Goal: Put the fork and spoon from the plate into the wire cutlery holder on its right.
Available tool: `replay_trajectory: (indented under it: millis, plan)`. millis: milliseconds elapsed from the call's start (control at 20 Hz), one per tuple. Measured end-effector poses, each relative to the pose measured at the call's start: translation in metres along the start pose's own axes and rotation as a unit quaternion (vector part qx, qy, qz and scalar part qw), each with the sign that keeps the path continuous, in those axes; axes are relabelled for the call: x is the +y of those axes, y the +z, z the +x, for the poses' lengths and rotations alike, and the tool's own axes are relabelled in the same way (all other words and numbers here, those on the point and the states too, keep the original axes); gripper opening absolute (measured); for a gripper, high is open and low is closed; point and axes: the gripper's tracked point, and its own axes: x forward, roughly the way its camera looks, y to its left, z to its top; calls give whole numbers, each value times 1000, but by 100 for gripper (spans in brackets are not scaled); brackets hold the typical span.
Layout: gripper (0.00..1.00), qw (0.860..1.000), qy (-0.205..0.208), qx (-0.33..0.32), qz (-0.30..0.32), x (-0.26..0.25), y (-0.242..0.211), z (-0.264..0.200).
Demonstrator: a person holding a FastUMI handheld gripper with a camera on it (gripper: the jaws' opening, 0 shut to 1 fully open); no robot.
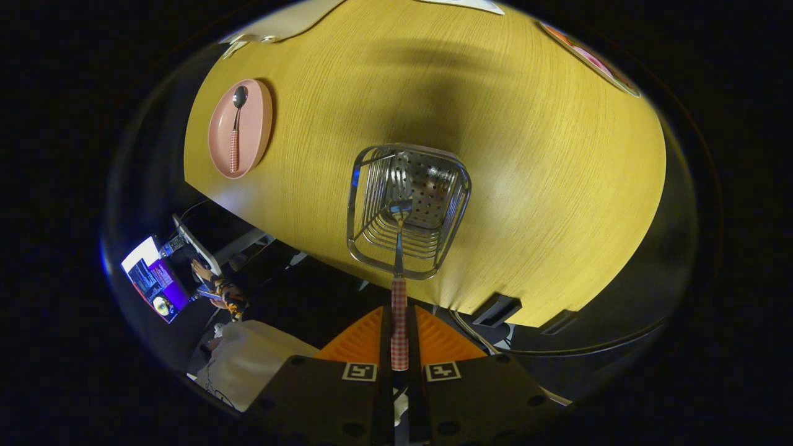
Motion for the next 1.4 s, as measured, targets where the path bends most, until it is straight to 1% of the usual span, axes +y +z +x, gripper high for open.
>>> replay_trajectory:
  millis: [150, 250, 400, 450, 500, 550, 600, 650, 750, 800, 850, 1000, 1250, 1350, 1400]
  plan:
    - [16, 1000, -4, -16, 11, -1, 14, -5]
    - [37, 999, -8, -37, 20, -9, 22, -11]
    - [72, 997, 1, -74, 33, -8, 28, -23]
    - [79, 995, 3, -91, 33, -7, 30, -29]
    - [97, 993, 9, -112, 34, -6, 36, -34]
    - [99, 989, 14, -139, 36, -2, 39, -40]
    - [100, 985, 16, -169, 40, 0, 43, -49]
    - [99, 978, 13, -205, 42, 2, 48, -58]
    - [99, 959, -1, -280, 42, -1, 57, -75]
    - [99, 945, -10, -324, 46, -2, 60, -85]
    - [99, 935, -13, -351, 52, -1, 61, -92]
    - [100, 895, -23, -441, 70, 6, 59, -117]
    - [99, 834, -40, -545, 78, 33, 48, -152]
    - [99, 815, -41, -573, 71, 55, 48, -159]
    - [99, 809, -41, -583, 64, 68, 49, -160]
